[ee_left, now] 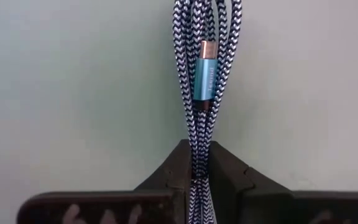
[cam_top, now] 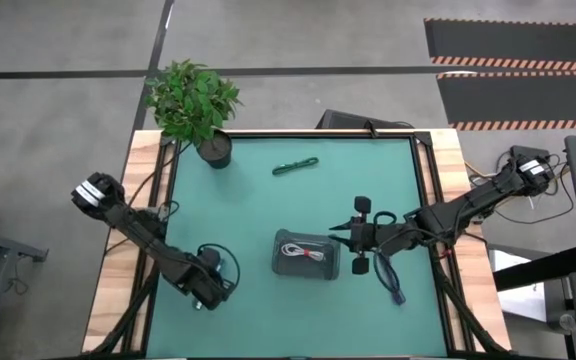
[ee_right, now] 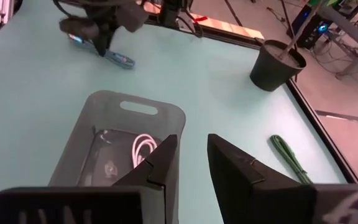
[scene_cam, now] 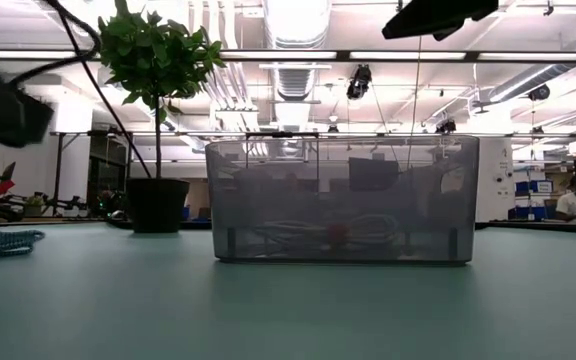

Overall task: Pick and place USB-C Cables
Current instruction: Put the black blue charger cable into the black bin

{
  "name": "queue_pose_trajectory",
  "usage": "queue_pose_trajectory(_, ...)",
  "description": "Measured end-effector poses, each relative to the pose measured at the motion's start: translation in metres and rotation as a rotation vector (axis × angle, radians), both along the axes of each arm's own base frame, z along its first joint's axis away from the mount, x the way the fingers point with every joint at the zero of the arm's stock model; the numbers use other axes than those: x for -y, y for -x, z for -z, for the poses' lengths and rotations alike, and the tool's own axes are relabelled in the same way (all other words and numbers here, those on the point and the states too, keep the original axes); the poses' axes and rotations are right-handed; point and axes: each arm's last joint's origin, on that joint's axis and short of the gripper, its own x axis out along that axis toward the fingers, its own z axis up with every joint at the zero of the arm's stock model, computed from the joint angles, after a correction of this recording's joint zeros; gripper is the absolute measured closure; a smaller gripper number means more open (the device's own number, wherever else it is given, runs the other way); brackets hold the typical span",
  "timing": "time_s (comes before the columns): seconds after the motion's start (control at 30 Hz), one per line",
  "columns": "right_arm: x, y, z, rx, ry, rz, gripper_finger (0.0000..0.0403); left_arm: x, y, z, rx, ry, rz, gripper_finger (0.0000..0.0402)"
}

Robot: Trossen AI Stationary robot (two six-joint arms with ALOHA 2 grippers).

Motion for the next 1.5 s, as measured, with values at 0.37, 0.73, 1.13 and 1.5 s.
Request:
queue_pose_trajectory(0.37,0.001,0.003,0.012,0.01,-0.019,0.008,0.0334,0.02,-0.018,-0.094,0.07,0.097,0.4,0.0387)
queue_pose_trajectory(0.73,0.001,0.003,0.012,0.01,0.002,-0.004,0.034,0.019,-0.024,-0.184,0.282,-0.049,0.591,0.0389)
queue_pose_trajectory(1.13,0.004,0.015,-0.004,0.052,-0.018,-0.094,0.034,-0.003,-0.08,-0.212,0.732,-0.482,0.857,0.0389)
queue_pose_trajectory(1.5,0.009,0.027,-0.018,0.122,0.008,-0.145,0.034,-0.036,-0.135,-0.194,0.745,-0.672,0.905,0.0389)
